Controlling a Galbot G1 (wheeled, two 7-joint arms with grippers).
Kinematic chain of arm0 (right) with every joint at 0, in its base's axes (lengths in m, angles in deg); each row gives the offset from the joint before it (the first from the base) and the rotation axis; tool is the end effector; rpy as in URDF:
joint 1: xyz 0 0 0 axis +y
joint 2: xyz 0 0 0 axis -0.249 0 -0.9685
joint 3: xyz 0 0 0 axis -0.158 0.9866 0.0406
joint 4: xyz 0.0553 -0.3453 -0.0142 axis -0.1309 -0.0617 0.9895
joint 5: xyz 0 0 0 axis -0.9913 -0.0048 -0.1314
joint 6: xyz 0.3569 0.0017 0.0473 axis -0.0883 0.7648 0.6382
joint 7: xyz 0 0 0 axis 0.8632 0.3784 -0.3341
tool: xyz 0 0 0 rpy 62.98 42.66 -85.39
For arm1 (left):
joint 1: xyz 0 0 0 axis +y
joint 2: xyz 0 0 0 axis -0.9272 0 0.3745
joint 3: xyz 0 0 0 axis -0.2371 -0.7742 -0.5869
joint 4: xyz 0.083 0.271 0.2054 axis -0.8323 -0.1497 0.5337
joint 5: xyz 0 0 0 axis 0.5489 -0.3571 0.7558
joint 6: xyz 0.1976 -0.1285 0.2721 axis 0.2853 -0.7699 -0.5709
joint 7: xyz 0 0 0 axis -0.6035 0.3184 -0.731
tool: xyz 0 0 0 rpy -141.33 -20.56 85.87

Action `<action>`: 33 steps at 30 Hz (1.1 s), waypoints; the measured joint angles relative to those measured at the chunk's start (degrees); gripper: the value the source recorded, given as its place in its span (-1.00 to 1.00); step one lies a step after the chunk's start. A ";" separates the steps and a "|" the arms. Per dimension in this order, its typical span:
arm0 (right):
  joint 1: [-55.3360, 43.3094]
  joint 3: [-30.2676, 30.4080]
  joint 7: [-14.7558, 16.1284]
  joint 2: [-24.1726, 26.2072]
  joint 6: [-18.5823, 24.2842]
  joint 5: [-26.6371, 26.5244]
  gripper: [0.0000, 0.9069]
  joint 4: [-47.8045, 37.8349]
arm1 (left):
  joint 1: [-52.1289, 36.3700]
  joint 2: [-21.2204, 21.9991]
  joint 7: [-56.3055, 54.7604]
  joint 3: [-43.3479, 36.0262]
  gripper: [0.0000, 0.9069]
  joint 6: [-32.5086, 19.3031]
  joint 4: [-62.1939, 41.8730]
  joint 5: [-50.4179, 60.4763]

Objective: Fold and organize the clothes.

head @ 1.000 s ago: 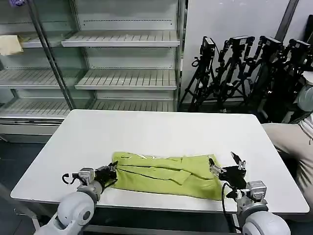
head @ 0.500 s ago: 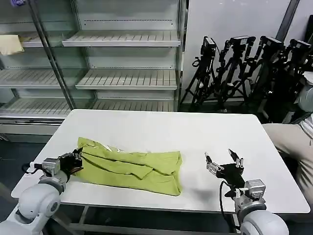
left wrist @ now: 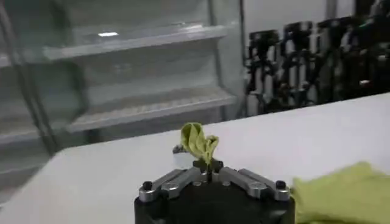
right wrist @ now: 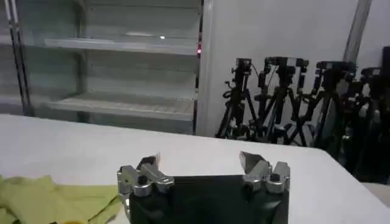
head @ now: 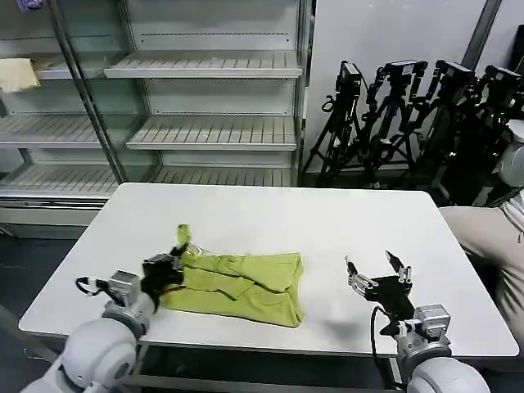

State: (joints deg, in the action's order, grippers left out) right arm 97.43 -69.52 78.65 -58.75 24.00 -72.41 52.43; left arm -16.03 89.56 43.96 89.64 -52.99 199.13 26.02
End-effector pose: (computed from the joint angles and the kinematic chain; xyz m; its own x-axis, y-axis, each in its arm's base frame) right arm 0.2069 -0.0445 -0.1797 -0.9810 -0.0834 0.1751 -0.0985 0.9920 -0.0793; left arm 0.2639 0.0330 -0.1781 -0.9301 0.2062 0.3039 0.2442 0.9653 0.0925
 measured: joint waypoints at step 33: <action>1.17 -3.28 -0.10 -0.54 0.00 -0.07 1.00 0.36 | -16.15 8.17 -3.08 -23.80 -0.98 0.21 -5.00 -5.09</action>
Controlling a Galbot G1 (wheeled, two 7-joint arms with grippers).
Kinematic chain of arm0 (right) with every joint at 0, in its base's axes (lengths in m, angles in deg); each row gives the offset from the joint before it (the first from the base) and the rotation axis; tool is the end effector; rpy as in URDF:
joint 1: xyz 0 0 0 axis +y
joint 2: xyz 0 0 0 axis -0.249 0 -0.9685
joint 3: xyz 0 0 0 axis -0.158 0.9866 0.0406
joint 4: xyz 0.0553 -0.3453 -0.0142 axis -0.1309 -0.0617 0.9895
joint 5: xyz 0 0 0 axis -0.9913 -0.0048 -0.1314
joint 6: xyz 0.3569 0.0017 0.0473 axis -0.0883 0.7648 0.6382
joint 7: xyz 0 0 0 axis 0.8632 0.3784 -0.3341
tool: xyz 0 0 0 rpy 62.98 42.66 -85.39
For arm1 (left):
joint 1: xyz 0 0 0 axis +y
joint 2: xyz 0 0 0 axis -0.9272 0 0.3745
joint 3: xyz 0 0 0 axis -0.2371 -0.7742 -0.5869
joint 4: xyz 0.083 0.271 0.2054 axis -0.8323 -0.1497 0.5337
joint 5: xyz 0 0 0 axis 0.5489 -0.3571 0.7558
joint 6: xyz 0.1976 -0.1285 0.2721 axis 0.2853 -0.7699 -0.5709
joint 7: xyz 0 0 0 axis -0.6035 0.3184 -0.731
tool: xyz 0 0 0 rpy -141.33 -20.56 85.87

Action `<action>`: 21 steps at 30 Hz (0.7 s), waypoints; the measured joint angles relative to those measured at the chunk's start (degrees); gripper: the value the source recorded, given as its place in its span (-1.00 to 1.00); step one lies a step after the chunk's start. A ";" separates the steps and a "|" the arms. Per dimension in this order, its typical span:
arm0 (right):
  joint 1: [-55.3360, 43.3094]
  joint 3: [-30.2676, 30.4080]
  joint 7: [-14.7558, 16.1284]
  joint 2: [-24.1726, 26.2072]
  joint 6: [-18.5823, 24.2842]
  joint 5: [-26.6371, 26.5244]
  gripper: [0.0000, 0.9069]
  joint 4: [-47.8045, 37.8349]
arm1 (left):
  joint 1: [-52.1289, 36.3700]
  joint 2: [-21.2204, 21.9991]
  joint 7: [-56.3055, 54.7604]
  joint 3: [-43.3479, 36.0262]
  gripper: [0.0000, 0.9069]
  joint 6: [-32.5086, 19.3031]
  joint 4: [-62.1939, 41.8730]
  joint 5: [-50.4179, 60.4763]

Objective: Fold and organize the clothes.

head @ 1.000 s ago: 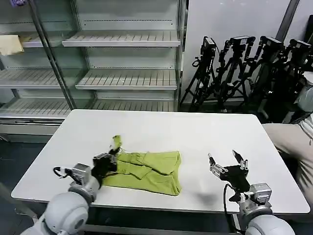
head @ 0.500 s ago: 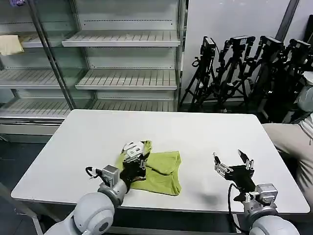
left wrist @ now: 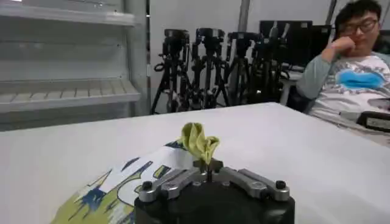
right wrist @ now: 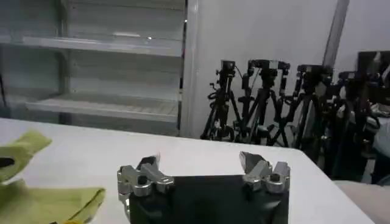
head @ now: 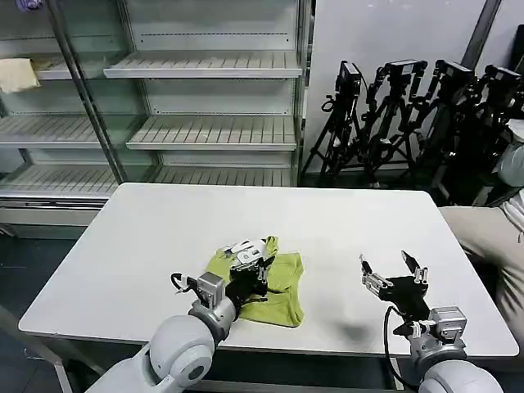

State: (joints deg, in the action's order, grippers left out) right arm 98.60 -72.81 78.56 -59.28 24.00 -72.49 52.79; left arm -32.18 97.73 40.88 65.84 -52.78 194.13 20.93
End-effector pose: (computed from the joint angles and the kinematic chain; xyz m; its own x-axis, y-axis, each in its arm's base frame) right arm 0.2034 -0.0568 -0.1770 -0.9851 -0.0309 0.1694 -0.0467 0.9949 -0.0900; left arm 0.2807 -0.0757 -0.1903 -0.8125 0.4840 0.3250 0.4918 0.8684 -0.0639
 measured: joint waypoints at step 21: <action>-1.70 -0.02 0.41 0.26 0.13 -0.35 1.00 -1.75 | -5.14 0.44 -1.05 0.66 1.00 -0.10 0.17 -4.32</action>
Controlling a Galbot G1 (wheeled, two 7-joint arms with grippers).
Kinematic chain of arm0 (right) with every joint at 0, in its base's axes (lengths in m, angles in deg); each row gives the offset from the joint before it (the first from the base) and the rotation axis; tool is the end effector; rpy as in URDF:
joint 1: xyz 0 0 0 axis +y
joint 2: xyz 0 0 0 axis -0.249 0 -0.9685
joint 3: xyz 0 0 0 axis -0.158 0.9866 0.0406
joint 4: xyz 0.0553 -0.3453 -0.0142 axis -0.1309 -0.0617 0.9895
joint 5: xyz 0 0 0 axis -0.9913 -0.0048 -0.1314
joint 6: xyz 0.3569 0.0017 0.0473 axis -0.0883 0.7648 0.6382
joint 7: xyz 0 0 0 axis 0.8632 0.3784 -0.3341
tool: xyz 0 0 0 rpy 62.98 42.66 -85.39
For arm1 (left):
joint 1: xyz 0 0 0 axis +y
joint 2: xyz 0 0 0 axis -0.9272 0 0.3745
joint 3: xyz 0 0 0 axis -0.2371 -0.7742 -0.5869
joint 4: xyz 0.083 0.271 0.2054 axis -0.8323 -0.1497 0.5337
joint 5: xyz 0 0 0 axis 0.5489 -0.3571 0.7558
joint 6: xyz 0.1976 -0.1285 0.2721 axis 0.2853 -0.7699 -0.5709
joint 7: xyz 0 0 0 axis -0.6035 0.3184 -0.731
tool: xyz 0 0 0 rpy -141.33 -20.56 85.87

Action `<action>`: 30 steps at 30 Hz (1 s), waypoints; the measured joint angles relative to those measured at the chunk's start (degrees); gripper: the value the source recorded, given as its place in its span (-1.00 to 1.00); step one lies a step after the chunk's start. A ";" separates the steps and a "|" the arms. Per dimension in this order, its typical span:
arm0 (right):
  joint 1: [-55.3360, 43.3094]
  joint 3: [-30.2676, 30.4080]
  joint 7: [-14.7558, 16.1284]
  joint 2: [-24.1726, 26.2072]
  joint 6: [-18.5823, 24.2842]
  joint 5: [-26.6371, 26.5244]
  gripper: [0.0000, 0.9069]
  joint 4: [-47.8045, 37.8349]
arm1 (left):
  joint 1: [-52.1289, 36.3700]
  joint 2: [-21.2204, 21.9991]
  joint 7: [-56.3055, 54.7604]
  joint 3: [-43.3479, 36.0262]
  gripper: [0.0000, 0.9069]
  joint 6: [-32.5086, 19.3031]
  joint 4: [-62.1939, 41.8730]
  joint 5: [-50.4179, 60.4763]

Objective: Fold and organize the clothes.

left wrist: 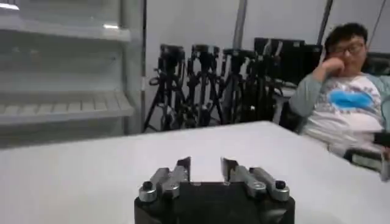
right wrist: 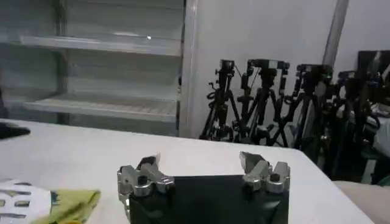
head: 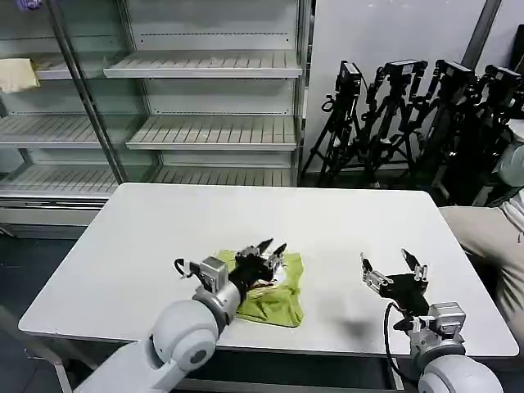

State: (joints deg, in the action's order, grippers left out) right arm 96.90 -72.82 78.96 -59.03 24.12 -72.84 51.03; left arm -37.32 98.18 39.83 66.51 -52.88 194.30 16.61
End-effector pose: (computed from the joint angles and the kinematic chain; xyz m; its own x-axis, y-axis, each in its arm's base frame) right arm 0.2131 -0.0607 -0.1801 -0.9853 -0.0303 0.1679 -0.0457 0.9950 -0.0887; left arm 0.2975 -0.0753 -0.1610 -0.8260 0.4999 0.2603 0.4953 0.8642 -0.0879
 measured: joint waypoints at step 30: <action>-2.15 1.22 0.60 1.16 0.73 0.08 1.00 -0.92 | 16.37 -2.21 -5.18 12.51 -0.96 0.10 -3.49 -1.75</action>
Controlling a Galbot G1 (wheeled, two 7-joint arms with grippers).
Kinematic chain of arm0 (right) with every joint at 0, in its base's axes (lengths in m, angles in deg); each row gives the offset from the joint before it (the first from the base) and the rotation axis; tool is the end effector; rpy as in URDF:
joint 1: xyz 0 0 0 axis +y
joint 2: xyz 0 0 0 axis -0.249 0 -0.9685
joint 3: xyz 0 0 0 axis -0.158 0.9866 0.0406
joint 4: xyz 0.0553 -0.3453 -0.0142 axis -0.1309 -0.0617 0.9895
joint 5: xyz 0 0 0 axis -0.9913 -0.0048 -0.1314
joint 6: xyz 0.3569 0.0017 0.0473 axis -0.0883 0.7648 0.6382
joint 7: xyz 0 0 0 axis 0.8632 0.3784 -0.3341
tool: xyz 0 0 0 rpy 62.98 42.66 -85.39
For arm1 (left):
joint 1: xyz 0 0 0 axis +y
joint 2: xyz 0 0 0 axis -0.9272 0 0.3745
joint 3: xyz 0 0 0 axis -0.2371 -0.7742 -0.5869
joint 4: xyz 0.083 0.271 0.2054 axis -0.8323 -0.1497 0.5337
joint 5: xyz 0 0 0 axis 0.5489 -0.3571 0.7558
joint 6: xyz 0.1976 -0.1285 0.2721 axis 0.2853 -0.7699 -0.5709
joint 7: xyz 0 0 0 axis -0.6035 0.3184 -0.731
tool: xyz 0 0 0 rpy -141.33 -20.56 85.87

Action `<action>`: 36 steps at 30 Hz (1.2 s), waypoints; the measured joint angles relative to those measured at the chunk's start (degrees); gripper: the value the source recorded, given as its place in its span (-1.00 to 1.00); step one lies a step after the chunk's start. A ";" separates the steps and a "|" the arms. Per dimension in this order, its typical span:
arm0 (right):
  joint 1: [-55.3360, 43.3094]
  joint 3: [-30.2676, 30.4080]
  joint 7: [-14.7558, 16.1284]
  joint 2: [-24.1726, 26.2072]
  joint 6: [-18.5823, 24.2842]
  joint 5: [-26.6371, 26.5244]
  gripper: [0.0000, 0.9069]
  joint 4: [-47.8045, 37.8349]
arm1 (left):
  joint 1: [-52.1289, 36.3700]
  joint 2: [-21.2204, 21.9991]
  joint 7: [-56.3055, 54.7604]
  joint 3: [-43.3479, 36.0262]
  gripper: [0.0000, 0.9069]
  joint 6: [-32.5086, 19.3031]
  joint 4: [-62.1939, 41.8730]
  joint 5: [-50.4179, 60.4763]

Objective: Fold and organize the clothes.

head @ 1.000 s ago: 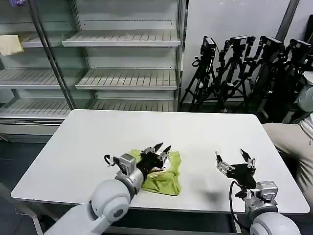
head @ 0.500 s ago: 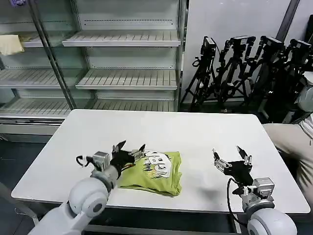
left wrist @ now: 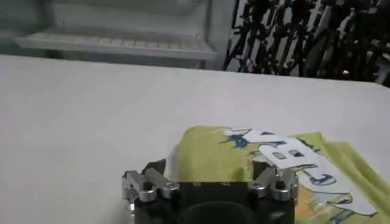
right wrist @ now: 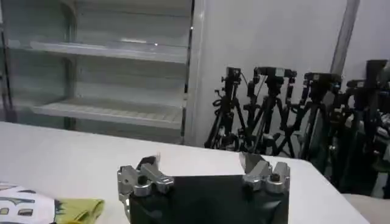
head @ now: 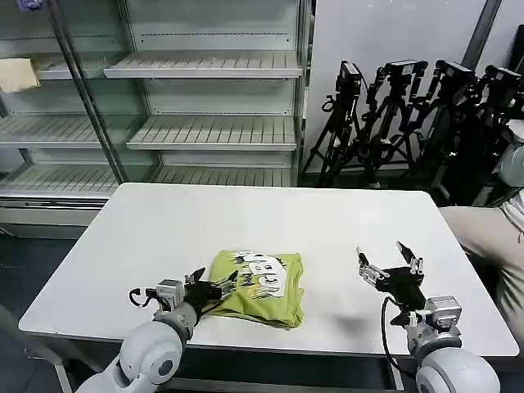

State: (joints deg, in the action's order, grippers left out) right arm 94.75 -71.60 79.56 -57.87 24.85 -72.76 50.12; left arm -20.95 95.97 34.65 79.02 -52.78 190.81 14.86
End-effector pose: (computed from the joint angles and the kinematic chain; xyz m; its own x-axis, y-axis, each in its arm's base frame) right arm 0.2222 -0.0592 -0.1778 -0.9881 -0.0585 0.1422 -0.0732 0.9922 -0.1007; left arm 0.2845 -0.0117 -0.2287 -0.8489 0.2288 0.4764 0.1975 0.9735 -0.1156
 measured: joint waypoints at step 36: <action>-0.69 1.71 -0.23 -1.66 0.32 1.75 1.00 -1.01 | 5.16 -8.13 12.04 12.04 -1.00 0.02 -3.95 9.56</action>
State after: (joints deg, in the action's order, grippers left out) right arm 94.06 -69.90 79.33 -59.53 25.17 -71.01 49.11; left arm -15.79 87.84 46.69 91.06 -52.76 186.86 24.42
